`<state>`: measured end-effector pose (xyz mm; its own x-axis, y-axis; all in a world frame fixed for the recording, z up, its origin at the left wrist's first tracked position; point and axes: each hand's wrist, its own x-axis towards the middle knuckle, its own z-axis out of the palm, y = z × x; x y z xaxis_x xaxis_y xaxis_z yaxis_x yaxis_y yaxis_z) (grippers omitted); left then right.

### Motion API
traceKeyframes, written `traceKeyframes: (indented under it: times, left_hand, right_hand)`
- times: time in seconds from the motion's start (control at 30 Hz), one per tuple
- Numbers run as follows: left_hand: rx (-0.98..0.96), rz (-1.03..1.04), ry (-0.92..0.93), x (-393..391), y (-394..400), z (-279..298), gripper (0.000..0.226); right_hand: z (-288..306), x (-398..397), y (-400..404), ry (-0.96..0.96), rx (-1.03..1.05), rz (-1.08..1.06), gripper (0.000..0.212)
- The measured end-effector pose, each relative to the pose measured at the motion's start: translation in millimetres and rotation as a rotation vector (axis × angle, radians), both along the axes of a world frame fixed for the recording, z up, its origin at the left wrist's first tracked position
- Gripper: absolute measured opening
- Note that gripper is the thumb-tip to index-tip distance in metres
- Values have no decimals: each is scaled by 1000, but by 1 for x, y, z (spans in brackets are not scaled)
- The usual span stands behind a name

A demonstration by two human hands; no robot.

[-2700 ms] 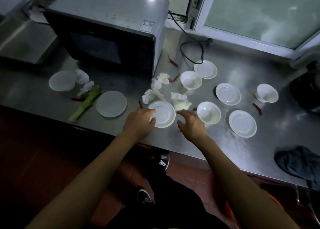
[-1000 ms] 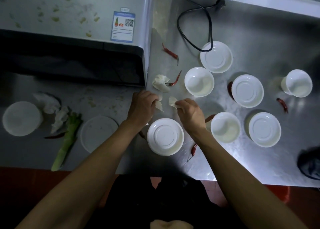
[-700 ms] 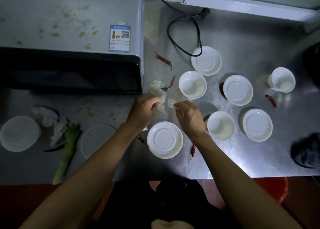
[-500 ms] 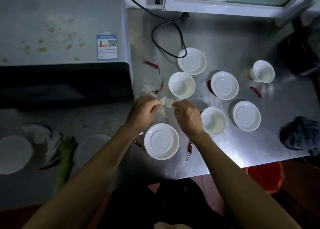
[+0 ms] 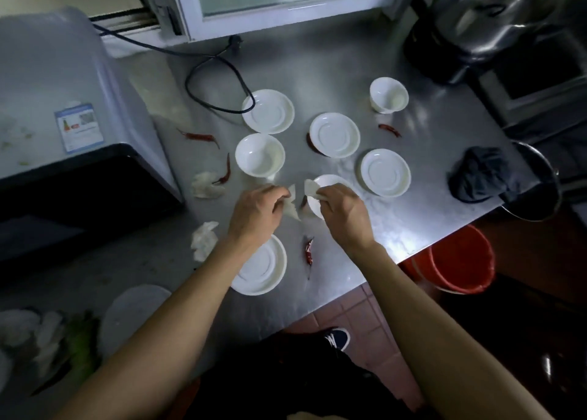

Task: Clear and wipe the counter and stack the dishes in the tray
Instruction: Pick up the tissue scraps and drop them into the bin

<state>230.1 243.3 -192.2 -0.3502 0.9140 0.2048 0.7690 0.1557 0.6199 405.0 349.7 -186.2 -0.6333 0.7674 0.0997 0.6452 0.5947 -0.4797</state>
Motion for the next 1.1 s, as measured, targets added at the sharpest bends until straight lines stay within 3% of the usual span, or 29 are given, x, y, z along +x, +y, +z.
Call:
traceKeyframes:
  times: [0.5,0.6,0.73,0.93,1.1]
  left_hand:
    - [-16,-337,95,257,90,20,18]
    - [-33,-396,120,310,110,23,18]
    - [-57,-497,120,372,131,24,19]
    - [-59,-626,120,432,151,22,19]
    - [-107,-728,102,458,180,10,17]
  right_hand:
    - [4,286,18,154,-50,-334,22]
    - [9,341,21,171,-22,-395,33]
    - [4,408,24,158,-40,-519,27]
    - [1,470,15,123,-54,-683,30]
    - [-1,490,22,123,-94,-810,21]
